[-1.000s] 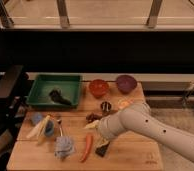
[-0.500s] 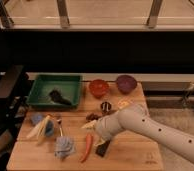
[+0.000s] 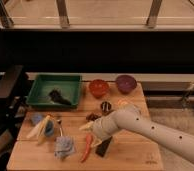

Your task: Place pepper in red bowl

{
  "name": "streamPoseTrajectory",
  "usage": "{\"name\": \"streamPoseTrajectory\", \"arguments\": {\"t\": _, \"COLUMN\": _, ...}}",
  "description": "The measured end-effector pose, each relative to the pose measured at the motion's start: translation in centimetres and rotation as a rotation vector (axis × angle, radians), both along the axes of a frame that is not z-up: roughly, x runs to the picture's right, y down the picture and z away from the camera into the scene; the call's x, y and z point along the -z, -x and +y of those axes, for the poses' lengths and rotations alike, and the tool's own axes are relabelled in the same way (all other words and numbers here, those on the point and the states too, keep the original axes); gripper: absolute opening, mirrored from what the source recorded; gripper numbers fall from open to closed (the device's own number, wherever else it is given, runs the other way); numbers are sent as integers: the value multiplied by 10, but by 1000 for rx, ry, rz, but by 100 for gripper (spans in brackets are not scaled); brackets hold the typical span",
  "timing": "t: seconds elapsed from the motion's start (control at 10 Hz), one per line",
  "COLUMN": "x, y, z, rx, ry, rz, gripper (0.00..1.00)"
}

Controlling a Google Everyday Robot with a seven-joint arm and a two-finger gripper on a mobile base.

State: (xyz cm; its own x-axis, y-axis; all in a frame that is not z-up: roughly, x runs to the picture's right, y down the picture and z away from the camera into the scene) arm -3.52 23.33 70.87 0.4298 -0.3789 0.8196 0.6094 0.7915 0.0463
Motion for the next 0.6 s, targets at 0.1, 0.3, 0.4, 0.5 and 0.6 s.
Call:
{"name": "streamPoseTrajectory", "arguments": {"t": 0.1, "x": -9, "y": 3, "z": 7, "rx": 1, "ry": 14, "rz": -12, "gripper": 65}}
{"name": "streamPoseTrajectory", "arguments": {"t": 0.3, "x": -22, "y": 8, "z": 17, "rx": 3, "ry": 38, "rz": -25, "gripper": 65}}
{"name": "streamPoseTrajectory", "arguments": {"t": 0.4, "x": -26, "y": 10, "z": 20, "rx": 6, "ry": 48, "rz": -29, "gripper": 65}}
{"name": "streamPoseTrajectory", "arguments": {"t": 0.5, "x": -32, "y": 13, "z": 25, "rx": 17, "ry": 59, "rz": -32, "gripper": 65}}
{"name": "streamPoseTrajectory", "arguments": {"t": 0.6, "x": -36, "y": 14, "z": 29, "rx": 33, "ry": 64, "rz": -30, "gripper": 65}}
